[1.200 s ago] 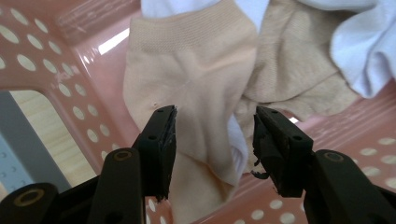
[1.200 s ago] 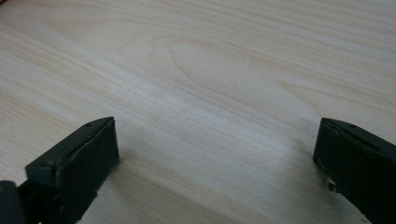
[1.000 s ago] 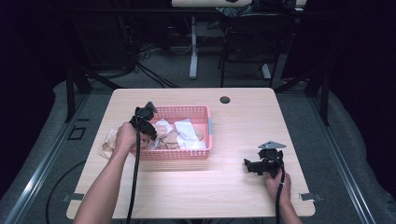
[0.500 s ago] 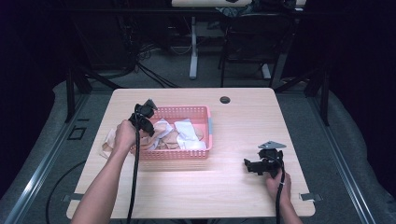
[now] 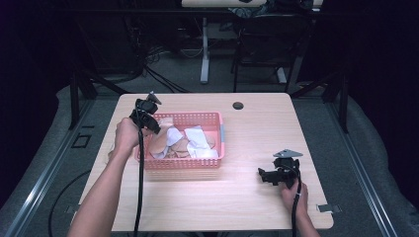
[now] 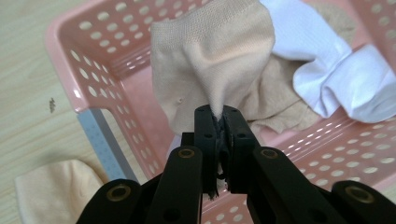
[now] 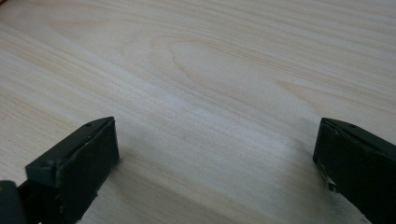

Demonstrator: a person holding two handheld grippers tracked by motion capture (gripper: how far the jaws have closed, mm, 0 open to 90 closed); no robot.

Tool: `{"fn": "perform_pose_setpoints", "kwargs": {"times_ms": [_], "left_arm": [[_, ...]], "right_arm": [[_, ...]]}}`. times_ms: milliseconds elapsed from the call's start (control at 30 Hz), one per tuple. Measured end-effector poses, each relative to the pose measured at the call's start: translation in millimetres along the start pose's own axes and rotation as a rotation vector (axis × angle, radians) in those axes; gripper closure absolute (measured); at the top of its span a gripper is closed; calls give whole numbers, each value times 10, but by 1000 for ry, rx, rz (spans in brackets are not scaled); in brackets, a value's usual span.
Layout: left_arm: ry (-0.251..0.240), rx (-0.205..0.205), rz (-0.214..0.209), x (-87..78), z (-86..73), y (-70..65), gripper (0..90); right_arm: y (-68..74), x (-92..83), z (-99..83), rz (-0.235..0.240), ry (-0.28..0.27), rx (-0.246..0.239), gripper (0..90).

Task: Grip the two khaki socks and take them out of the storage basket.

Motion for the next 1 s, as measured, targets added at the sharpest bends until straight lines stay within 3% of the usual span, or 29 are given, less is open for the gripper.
{"fn": "perform_pose_setpoints", "kwargs": {"times_ms": [567, 900, 1000], "left_arm": [[-53, 13, 54, -584, 156, 72, 860], [-66, -8, 106, -892, 36, 220, 859], [-65, -26, 124, -976, -65, 313, 859]], "right_arm": [[-1, -6, -1, -3, 8, -1, 0], [-2, -3, -3, -5, 3, -3, 0], [-2, -3, -3, -4, 3, -3, 0]]}}
Point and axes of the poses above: each handheld gripper's, and its own axes: x roughly forward along the jaws, z roughly out of its top, y roughly to its left, the point moved 1 cm from there along x, roughly forward along the jaws, and after that the axes turned 12 degrees about x, right-handed, at the moved point
